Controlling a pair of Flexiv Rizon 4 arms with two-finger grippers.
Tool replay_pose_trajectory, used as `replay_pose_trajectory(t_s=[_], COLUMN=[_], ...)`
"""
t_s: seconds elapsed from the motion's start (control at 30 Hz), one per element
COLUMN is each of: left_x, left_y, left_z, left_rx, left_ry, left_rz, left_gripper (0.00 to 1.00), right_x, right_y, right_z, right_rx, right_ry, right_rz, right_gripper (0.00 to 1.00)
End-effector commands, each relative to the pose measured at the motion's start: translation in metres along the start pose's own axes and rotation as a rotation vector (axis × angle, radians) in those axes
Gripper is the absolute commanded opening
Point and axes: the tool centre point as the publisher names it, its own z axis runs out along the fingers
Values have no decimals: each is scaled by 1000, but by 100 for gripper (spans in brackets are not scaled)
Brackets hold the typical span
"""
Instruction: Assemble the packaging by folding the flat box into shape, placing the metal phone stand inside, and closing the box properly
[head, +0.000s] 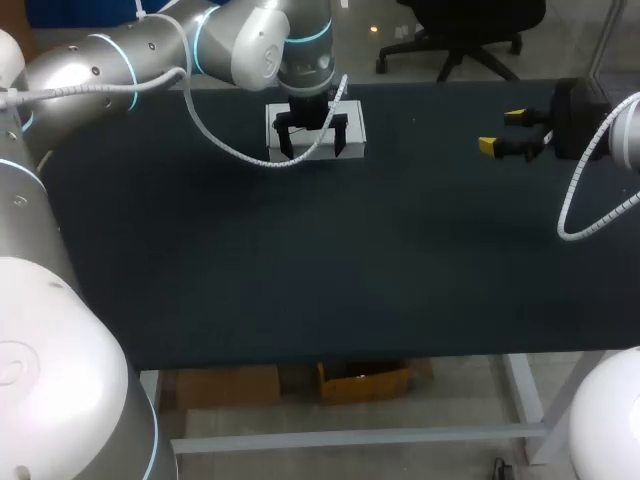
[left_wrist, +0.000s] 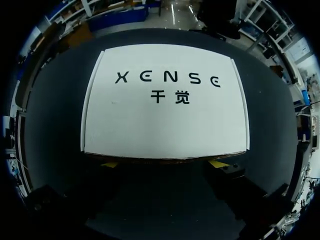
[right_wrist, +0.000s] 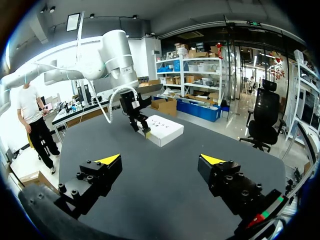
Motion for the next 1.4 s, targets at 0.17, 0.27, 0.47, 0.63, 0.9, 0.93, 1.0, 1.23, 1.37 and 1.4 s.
replay_pose_trajectory(t_s=[0.17,0.27,0.47,0.63,0.9,0.93,1.0,1.23,1.37,1.4], left_x=[-3,-7,-17,-33,-61,-64,-71,-91,-98,-99], left_y=[-7,4,55,96,131,135,142,158,162,164], left_z=[-4,-12,-31,-49,-72,-73,-75,-80,-87,-90], left_rx=[-5,8,69,153,296,314,365,484,510,520], left_ry=[16,31,49,83,121,125,134,198,233,226], left_rz=[10,34,108,164,185,188,203,288,347,352], left_gripper=[100,100,100,100,100,100,100,100,100,100], right_x=[-1,-1,-1,-1,-1,-1,-1,-1,-1,-1], right_y=[-1,-1,-1,-1,-1,-1,-1,-1,-1,-1], right_z=[0,0,0,0,0,0,0,0,0,0], right_rx=[-6,-6,-6,-6,-6,-6,-6,-6,-6,-6], right_ry=[4,4,4,4,4,4,4,4,4,4], right_rz=[-1,-1,-1,-1,-1,-1,-1,-1,-1,-1], right_gripper=[100,100,100,100,100,100,100,100,100,100])
